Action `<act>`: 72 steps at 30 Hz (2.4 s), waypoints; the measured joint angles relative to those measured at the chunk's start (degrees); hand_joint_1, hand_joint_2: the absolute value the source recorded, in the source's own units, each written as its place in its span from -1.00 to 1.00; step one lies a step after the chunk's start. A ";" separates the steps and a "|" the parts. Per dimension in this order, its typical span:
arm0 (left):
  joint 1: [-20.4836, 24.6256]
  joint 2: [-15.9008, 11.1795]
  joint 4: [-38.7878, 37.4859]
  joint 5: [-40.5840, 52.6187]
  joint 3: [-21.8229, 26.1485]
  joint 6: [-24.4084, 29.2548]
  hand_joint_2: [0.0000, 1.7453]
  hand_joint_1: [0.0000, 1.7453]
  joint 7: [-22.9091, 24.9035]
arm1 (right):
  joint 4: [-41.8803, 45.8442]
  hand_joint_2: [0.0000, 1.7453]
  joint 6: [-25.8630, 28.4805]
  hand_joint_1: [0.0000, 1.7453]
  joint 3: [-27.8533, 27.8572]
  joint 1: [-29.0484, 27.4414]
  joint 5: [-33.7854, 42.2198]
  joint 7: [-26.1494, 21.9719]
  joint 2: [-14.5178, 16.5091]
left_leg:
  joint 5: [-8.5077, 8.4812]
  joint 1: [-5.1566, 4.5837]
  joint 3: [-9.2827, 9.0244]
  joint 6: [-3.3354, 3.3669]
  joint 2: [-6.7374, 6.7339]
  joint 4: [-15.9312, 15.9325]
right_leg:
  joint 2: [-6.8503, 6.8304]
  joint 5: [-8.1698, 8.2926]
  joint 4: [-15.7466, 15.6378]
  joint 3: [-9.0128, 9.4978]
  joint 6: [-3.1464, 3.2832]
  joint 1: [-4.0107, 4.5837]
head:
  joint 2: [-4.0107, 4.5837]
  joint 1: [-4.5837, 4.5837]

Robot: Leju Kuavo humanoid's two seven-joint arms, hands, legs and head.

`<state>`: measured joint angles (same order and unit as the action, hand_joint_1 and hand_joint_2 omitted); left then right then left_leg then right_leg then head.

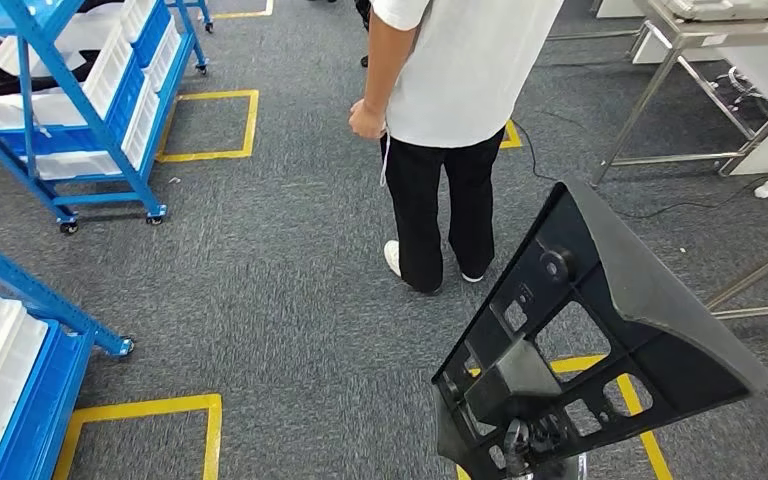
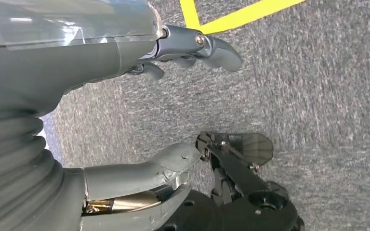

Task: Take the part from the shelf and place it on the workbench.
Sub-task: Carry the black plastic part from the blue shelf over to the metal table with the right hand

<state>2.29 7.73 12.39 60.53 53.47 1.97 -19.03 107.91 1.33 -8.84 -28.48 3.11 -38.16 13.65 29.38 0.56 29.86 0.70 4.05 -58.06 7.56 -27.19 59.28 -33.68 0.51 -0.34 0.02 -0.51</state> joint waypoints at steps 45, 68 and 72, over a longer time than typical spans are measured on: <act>-0.15 0.36 0.00 1.48 0.79 -0.16 1.00 -1.00 0.49 | 0.00 1.00 -0.16 1.00 0.44 0.12 -1.02 0.72 0.43 | -0.29 -0.10 -0.60 1.22 -8.71 0.86 | -10.27 -1.78 3.46 -0.47 -1.58 0.00 | 0.00 -0.36; 0.09 0.48 0.00 1.80 1.18 -0.13 1.00 -1.00 0.59 | 0.00 1.00 -0.16 1.00 0.45 -0.13 -1.10 0.87 0.52 | -0.66 0.69 0.04 1.22 -3.41 0.39 | -3.55 -3.02 3.92 -1.56 -1.88 -0.26 | -0.01 -0.47; -0.21 0.47 0.00 1.88 1.18 -0.18 1.00 -1.00 0.54 | 0.00 1.00 -0.15 1.00 0.46 -0.11 -1.23 0.93 0.50 | -0.54 0.35 0.19 1.52 -6.68 0.43 | -7.30 -7.65 15.51 -7.16 -2.45 -0.37 | 0.00 -0.55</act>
<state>2.07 8.20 12.39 62.41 54.65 1.79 -18.49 107.91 1.19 -8.37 -28.59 1.88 -37.23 14.15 28.84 0.91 30.05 2.22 -2.64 -57.63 0.26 -34.84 74.79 -40.84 -1.94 -0.72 0.02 -1.07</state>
